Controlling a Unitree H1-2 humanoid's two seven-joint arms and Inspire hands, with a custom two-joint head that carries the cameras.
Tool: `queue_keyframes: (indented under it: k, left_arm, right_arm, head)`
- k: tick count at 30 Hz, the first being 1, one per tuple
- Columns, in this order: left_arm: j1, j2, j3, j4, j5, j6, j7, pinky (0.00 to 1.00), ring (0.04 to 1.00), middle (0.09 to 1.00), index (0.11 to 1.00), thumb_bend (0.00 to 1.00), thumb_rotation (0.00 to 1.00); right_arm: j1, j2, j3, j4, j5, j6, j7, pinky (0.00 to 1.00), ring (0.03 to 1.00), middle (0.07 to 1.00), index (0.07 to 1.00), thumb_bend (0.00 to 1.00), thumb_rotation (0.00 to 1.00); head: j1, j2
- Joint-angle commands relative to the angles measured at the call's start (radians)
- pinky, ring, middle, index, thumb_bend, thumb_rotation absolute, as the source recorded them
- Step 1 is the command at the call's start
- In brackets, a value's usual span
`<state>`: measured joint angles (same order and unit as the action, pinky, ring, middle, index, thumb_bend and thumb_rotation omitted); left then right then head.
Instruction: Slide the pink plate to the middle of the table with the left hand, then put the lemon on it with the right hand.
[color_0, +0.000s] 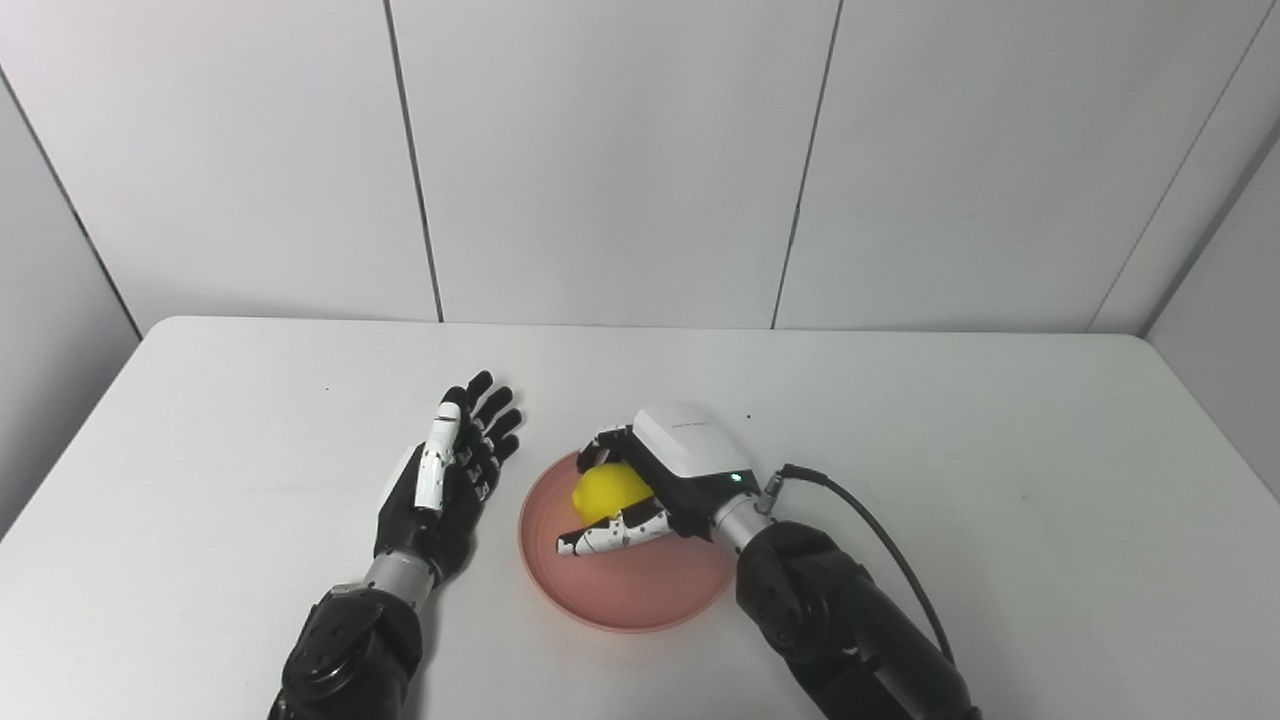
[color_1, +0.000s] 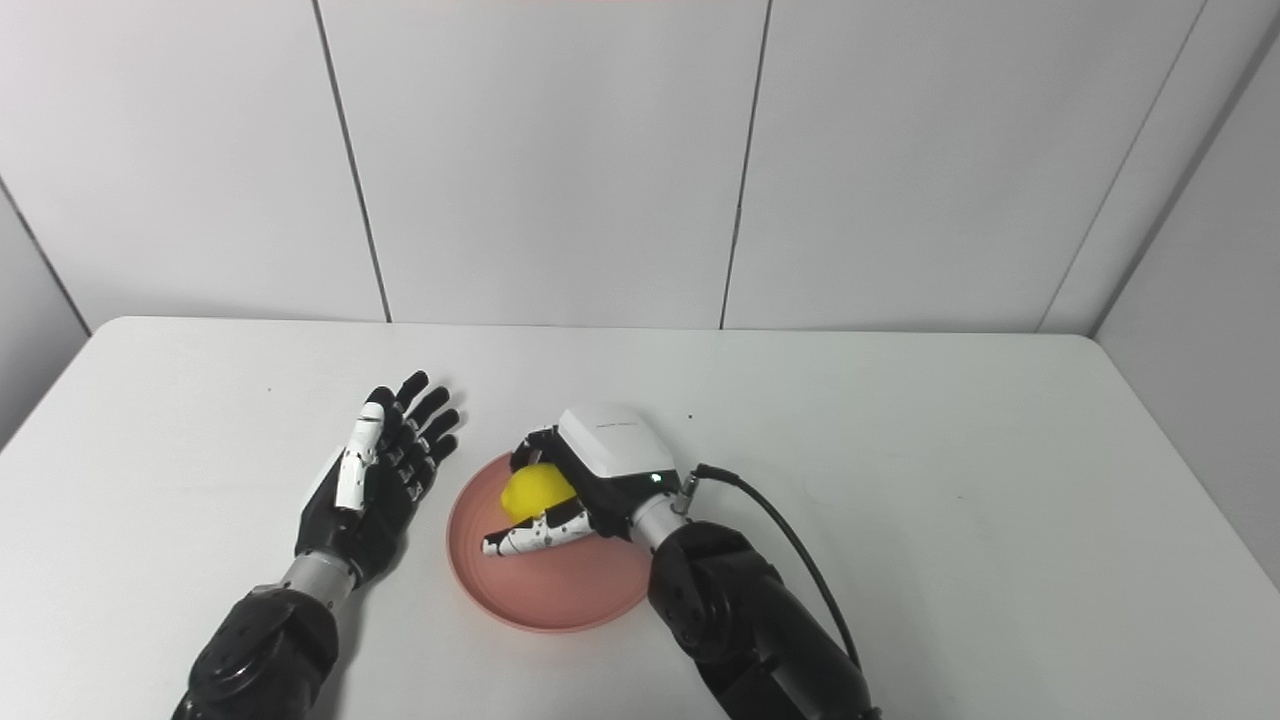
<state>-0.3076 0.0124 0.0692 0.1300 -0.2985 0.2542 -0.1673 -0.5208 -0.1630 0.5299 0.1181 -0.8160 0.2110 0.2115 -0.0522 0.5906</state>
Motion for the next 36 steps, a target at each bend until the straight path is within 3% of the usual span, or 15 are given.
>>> queue_keyframes:
  k: [1, 9, 24, 30, 36]
  left_arm:
    - [-0.005, -0.003, -0.003, -0.001, 0.007, 0.012, 0.011, 0.98, 0.958, 0.969, 0.966, 0.43, 1.00]
    - [-0.006, 0.000, -0.005, 0.005, 0.009, 0.001, 0.005, 0.99, 0.959, 0.969, 0.967, 0.43, 1.00]
    - [-0.013, 0.003, 0.003, 0.030, -0.010, -0.004, -0.017, 1.00, 0.981, 0.988, 0.978, 0.43, 1.00]
    - [-0.015, -0.001, 0.010, 0.029, -0.024, -0.002, -0.018, 1.00, 0.989, 0.990, 0.979, 0.43, 1.00]
    - [-0.013, 0.000, 0.006, 0.031, -0.015, -0.017, -0.011, 1.00, 0.971, 0.980, 0.971, 0.44, 1.00]
  right_arm:
    - [-0.017, -0.003, -0.011, -0.036, 0.004, -0.021, 0.003, 0.45, 0.545, 0.626, 0.645, 1.00, 0.63]
    - [-0.016, -0.011, -0.029, -0.065, 0.015, -0.035, -0.005, 0.59, 0.647, 0.711, 0.693, 1.00, 0.67]
    - [0.007, 0.000, -0.127, -0.249, 0.051, -0.035, -0.024, 0.61, 0.675, 0.729, 0.761, 1.00, 0.66]
    - [0.021, 0.017, -0.181, -0.271, 0.100, -0.054, -0.073, 0.64, 0.703, 0.746, 0.776, 1.00, 0.75]
    - [0.050, 0.022, -0.243, -0.295, 0.108, -0.123, -0.190, 0.63, 0.702, 0.742, 0.771, 0.99, 0.82]
  head:
    - [0.000, -0.002]
    - [0.000, -0.004]
    - [-0.003, -0.015]
    - [-0.001, -0.021]
    - [-0.003, -0.027]
